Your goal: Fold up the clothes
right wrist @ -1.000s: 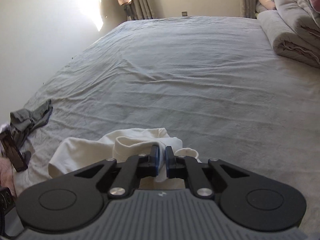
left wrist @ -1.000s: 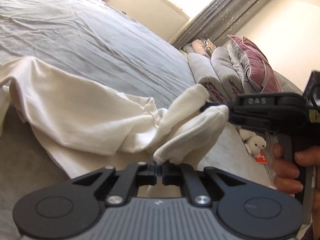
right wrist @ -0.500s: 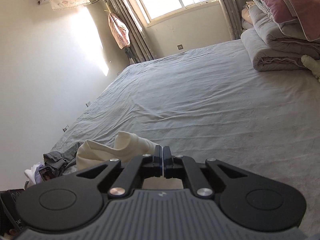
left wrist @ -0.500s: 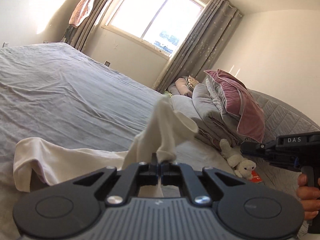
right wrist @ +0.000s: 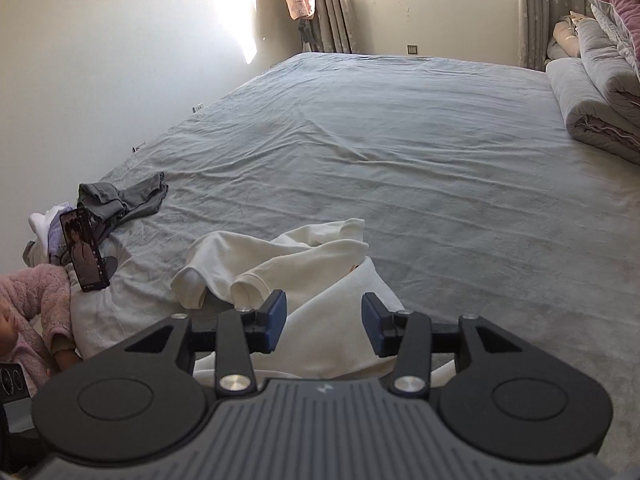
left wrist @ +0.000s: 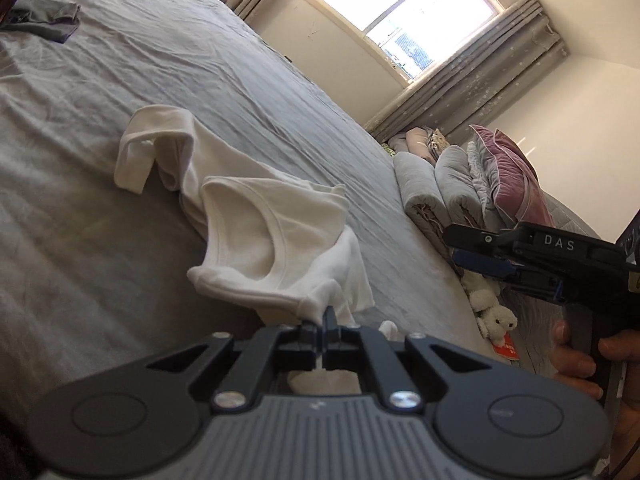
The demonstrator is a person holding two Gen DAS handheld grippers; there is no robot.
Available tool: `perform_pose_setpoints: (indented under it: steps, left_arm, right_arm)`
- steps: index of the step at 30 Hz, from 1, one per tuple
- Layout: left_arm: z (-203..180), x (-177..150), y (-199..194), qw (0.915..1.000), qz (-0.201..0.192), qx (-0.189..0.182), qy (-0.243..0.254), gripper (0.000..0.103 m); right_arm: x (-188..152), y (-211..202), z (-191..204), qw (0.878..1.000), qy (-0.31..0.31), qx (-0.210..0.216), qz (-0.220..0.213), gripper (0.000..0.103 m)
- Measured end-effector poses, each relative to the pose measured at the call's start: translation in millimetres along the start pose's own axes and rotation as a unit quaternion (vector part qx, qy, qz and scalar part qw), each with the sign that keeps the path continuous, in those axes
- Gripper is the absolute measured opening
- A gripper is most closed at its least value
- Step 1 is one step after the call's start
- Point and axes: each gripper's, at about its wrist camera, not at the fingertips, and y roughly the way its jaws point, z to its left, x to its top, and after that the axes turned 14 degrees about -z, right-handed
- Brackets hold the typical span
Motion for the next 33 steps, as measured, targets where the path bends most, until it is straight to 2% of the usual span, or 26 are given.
perform_pose_setpoints:
  steps: [7,11,13,17,20,23,24,25,27,28,30,33]
  left_arm:
    - [21.2,-12.3,22.3,0.9993,0.023,0.018,-0.021,0.002]
    - [34.8,-17.0,38.6,0.9975,0.045,0.049,-0.023,0.002]
    - [38.4,-20.2,45.3,0.9965,0.054,0.061,-0.022,0.002]
    - [36.2,-24.5,58.6,0.995,0.06,0.079,-0.003,0.002]
    - [35.4,-25.1,67.9,0.9944,0.061,0.086,0.001,0.002]
    - [35.7,-23.6,74.7,0.9943,0.062,0.087,-0.002,0.002]
    - [35.7,-22.7,76.4,0.9944,0.062,0.086,-0.001,0.002]
    - [36.1,-21.3,78.9,0.9945,0.061,0.085,-0.001,0.002]
    - [36.2,-20.2,81.3,0.9946,0.062,0.084,-0.001,0.002]
    - [35.8,-19.7,81.7,0.9947,0.061,0.083,0.0,0.002]
    - [34.4,-19.1,81.6,0.9949,0.059,0.082,0.005,0.002]
    - [31.1,-18.5,80.4,0.9953,0.053,0.079,0.02,0.002]
  right_arm:
    - [-5.9,56.2,24.9,0.996,-0.084,0.011,0.029,0.057]
    - [-5.0,86.9,36.8,0.988,-0.146,0.015,0.045,0.064]
    - [-4.0,99.9,42.7,0.981,-0.187,0.026,0.053,0.068]
    - [-7.1,135.2,53.9,0.957,-0.275,0.043,0.087,0.073]
    - [-11.0,163.2,55.9,0.942,-0.311,0.029,0.12,0.074]
    - [-17.5,181.4,52.9,0.933,-0.329,0.026,0.143,0.072]
    - [-19.7,184.5,51.7,0.931,-0.333,0.027,0.147,0.061]
    - [-24.1,187.7,51.0,0.928,-0.339,0.025,0.156,0.041]
    - [-30.2,187.6,49.7,0.925,-0.343,0.023,0.161,0.022]
    - [-33.6,186.1,49.3,0.925,-0.344,0.023,0.16,0.018]
    - [-34.2,177.0,45.1,0.933,-0.33,0.012,0.141,0.015]
    - [-26.7,154.5,27.7,0.955,-0.278,-0.012,0.104,0.012]
